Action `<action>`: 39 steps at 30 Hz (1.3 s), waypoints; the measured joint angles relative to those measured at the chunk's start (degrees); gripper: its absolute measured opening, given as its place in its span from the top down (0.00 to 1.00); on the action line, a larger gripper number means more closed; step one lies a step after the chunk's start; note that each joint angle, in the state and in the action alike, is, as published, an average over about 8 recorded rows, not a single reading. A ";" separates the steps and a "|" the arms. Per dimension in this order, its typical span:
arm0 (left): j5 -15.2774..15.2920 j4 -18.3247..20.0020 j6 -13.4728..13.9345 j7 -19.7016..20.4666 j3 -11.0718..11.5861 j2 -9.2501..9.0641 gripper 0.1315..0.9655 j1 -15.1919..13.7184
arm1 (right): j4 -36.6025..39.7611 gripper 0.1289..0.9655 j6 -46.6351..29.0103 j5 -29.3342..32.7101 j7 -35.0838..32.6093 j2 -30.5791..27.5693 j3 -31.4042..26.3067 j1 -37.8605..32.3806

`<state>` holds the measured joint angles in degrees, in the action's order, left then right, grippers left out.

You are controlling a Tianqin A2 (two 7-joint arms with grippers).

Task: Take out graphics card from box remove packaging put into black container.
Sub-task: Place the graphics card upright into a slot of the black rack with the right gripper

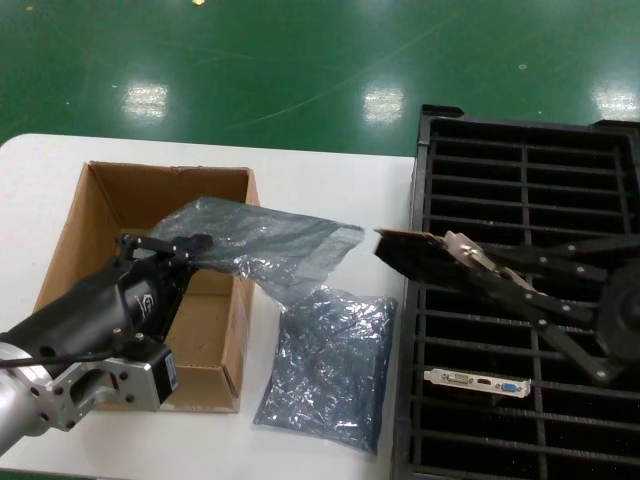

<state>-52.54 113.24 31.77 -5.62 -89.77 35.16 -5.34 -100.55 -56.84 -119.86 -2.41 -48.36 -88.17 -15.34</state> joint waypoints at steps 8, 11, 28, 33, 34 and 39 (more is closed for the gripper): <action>0.00 0.00 0.00 0.00 0.00 0.00 0.99 0.00 | 1.10 0.93 -1.47 2.32 1.70 -5.70 -0.67 -0.51; 0.00 0.00 0.00 0.00 0.00 0.00 0.99 0.00 | 1.41 0.93 -1.36 3.09 2.21 -6.44 -1.26 -0.87; 0.00 0.00 0.00 0.00 0.00 0.00 0.99 0.00 | 0.49 0.93 0.10 6.20 6.35 -6.68 -4.41 -3.59; 0.00 0.00 0.00 0.00 0.00 0.00 0.99 0.00 | 0.14 0.93 -1.14 10.57 11.02 -6.84 -9.45 -8.92; 0.00 0.00 0.00 0.00 0.00 0.00 0.99 0.00 | 0.23 0.93 -1.91 11.49 11.67 -6.87 -10.50 -10.19; 0.00 0.00 0.00 0.00 0.00 0.00 0.99 0.00 | 0.60 0.93 -6.71 15.85 13.76 -6.87 -15.26 -16.57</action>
<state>-52.54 113.24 31.77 -5.62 -89.77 35.16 -5.34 -99.95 -63.55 -104.01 11.34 -55.23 -103.43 -31.91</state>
